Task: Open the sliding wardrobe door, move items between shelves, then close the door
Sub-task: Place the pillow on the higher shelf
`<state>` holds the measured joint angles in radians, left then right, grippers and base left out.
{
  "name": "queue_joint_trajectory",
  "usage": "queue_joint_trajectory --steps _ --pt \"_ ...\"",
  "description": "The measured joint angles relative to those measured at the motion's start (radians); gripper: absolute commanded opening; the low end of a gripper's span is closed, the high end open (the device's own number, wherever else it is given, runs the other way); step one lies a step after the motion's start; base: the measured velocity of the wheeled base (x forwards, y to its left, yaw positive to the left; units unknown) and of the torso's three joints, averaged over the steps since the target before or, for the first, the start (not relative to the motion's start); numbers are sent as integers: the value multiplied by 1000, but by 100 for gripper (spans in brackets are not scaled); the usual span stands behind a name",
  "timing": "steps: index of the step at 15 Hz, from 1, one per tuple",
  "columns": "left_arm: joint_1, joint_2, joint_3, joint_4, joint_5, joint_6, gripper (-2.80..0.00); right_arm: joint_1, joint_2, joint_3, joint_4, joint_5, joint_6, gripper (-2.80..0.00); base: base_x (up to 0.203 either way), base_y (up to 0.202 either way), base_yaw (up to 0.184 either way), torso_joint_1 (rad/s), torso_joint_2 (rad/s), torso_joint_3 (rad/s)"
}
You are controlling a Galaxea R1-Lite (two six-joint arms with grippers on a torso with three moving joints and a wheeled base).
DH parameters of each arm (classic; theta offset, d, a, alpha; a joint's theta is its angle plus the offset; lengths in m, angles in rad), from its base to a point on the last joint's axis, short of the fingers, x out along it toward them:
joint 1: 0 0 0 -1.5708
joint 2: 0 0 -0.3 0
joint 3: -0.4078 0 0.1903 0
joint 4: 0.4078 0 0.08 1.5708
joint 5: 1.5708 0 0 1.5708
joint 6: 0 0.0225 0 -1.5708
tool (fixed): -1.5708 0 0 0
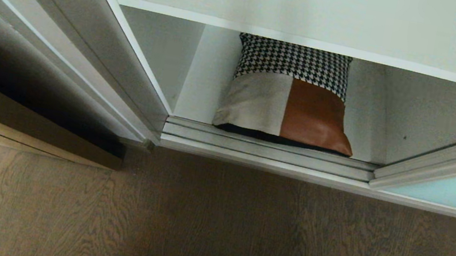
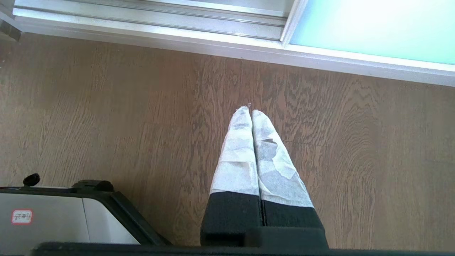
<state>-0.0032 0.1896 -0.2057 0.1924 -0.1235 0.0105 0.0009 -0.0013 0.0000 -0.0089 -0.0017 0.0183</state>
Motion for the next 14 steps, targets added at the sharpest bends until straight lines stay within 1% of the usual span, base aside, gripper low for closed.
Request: queue_joint_trajectory --steps 3,6,8,10,12,14 --pt "-1 278 -103 -23 -97 -80 -280 0 0 0 0 0 0 -280 0 0 0 0 0 0" --pt "-5 629 -170 -138 -176 -128 -280 0 0 0 0 0 0 -280 0 0 0 0 0 0" --pt "-28 861 -193 -266 -209 -145 -280 0 0 0 0 0 0 -280 0 0 0 0 0 0" --pt "-69 1057 -213 -410 -226 -168 -280 0 0 0 0 0 0 -280 0 0 0 0 0 0" --pt "-125 1242 -245 -577 -234 -230 -280 0 0 0 0 0 0 -280 0 0 0 0 0 0" --pt "-187 1397 -288 -747 -235 -315 -280 0 0 0 0 0 0 -280 0 0 0 0 0 0"
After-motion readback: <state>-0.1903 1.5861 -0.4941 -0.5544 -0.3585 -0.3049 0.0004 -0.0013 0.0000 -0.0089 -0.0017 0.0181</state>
